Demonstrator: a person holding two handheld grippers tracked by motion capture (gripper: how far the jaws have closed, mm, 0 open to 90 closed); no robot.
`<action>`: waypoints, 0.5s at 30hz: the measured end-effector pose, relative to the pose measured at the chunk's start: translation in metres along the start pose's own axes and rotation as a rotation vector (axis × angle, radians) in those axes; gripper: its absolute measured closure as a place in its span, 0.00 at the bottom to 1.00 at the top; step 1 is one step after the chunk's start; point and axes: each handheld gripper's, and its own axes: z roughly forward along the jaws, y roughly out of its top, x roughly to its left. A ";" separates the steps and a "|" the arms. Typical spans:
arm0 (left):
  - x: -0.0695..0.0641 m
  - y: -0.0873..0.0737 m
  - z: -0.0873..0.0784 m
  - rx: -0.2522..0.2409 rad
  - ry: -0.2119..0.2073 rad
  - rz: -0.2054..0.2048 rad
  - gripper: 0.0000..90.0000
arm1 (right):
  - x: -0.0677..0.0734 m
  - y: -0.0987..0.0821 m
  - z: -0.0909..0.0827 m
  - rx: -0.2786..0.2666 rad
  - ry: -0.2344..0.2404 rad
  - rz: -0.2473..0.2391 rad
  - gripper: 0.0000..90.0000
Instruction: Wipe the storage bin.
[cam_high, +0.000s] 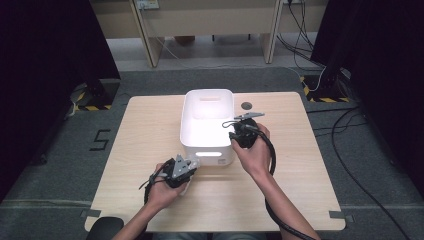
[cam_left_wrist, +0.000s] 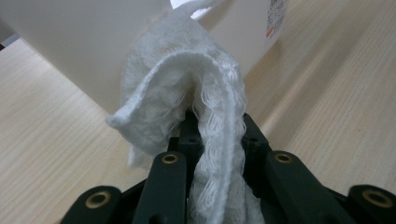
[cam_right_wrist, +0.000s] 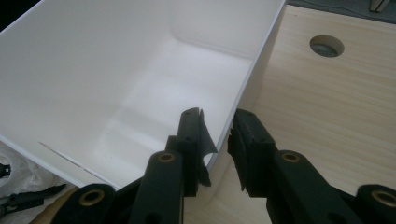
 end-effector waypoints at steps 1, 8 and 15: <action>0.000 0.000 0.000 0.004 -0.003 0.002 0.84 | 0.000 0.000 0.000 0.000 0.001 0.001 0.82; -0.002 0.002 0.002 0.011 -0.007 0.005 0.84 | 0.000 0.000 0.000 0.001 -0.003 -0.003 0.82; -0.005 0.005 0.007 0.014 -0.018 0.010 0.84 | 0.000 0.000 0.000 -0.001 -0.002 -0.003 0.82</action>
